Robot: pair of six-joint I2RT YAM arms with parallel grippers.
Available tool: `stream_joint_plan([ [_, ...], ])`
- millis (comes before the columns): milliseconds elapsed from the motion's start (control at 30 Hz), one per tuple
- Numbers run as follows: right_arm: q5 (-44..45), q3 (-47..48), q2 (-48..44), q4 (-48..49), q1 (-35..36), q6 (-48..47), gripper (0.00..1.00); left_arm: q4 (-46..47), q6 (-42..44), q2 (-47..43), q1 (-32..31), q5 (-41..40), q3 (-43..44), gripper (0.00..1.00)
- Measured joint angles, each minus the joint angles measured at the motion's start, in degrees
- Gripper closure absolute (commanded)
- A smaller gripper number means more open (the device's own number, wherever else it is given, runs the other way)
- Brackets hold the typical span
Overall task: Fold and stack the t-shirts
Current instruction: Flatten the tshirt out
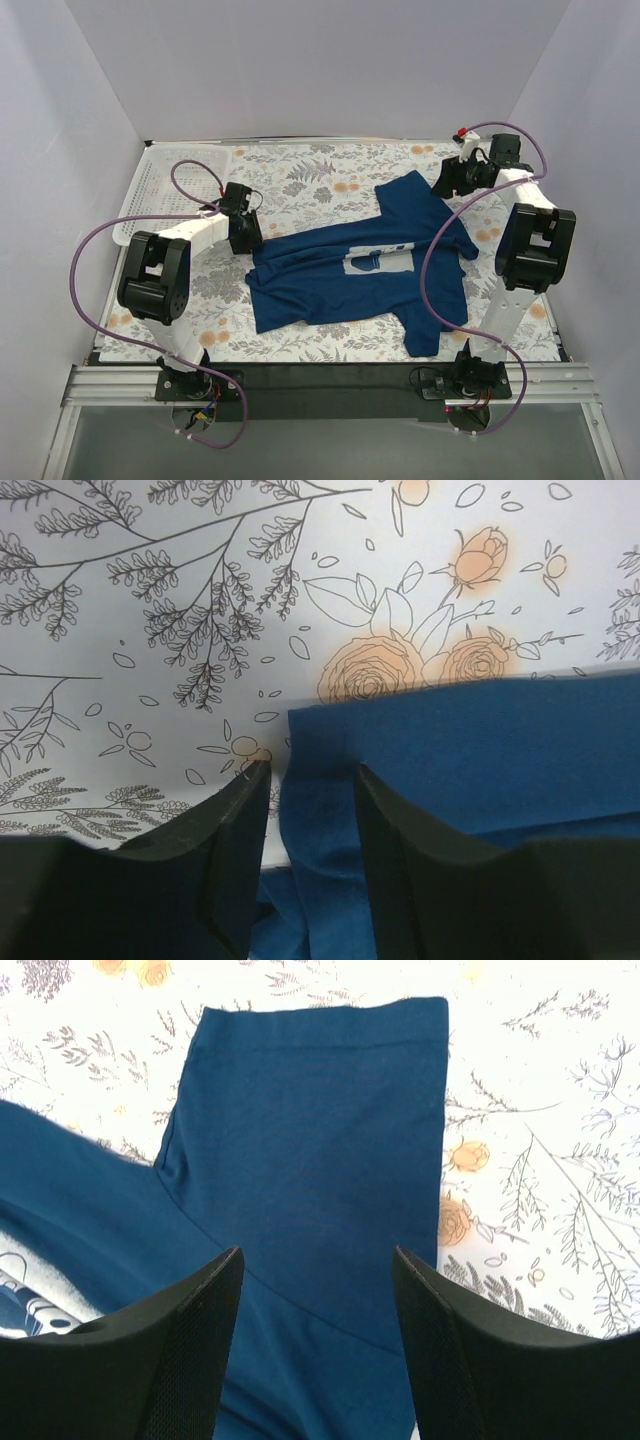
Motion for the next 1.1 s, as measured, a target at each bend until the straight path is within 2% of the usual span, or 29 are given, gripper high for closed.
stream_joint_plan([
  [33,-0.02,0.46,0.28,0.0,0.04,0.2,0.43,0.11,0.0,0.31,0.0,0.13,-0.04,0.78],
  [133,-0.11,1.29,1.05,-0.02,0.15,0.46,0.43,1.36,-0.31,0.31,0.07,0.94,-0.17,1.0],
  [333,-0.22,4.09,2.99,-0.28,0.31,0.81,0.43,4.39,0.04,-1.38,0.09,0.7,-1.79,1.0],
  [600,-1.75,12.24,9.29,-0.13,0.42,4.66,0.44,8.13,0.52,-12.94,0.09,-1.73,-4.96,1.0],
  [767,-2.54,15.26,11.52,-0.15,0.76,6.78,0.44,8.92,0.28,-15.76,0.09,-1.62,-7.52,1.0],
  [867,-2.62,15.78,11.74,-0.13,0.9,7.56,0.44,8.07,-0.26,-15.61,0.09,0.74,-9.22,1.0],
  [1100,-2.71,15.67,11.74,-0.11,1.07,7.52,0.44,4.94,-3.28,-16.63,-0.83,13.33,-13.35,1.0],
])
